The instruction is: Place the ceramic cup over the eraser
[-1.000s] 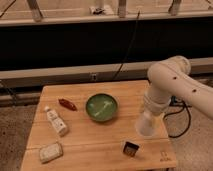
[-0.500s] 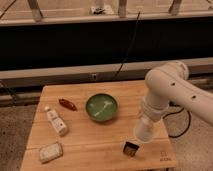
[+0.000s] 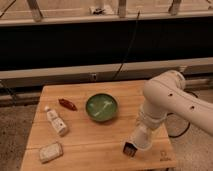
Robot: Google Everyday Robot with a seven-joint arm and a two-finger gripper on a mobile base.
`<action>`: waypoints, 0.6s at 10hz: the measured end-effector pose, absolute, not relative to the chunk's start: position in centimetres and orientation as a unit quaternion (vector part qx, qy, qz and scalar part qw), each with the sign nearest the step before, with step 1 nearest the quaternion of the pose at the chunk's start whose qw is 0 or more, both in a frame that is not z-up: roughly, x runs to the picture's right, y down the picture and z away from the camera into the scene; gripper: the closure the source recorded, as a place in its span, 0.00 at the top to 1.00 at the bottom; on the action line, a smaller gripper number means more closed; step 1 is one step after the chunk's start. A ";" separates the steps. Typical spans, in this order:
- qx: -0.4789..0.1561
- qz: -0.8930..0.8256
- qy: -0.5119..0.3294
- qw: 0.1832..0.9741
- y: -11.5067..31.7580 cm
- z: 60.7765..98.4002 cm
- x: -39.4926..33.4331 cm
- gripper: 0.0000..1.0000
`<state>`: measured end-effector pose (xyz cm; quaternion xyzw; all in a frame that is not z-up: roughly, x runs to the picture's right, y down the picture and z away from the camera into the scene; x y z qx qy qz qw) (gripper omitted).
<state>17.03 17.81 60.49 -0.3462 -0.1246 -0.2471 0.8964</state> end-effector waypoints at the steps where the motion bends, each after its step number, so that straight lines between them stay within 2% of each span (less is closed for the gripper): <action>1: -0.341 -0.248 -0.129 0.897 17.5 60.0 17.1 0.00; 6: -0.313 -0.246 -0.153 0.904 15.5 57.5 16.4 0.00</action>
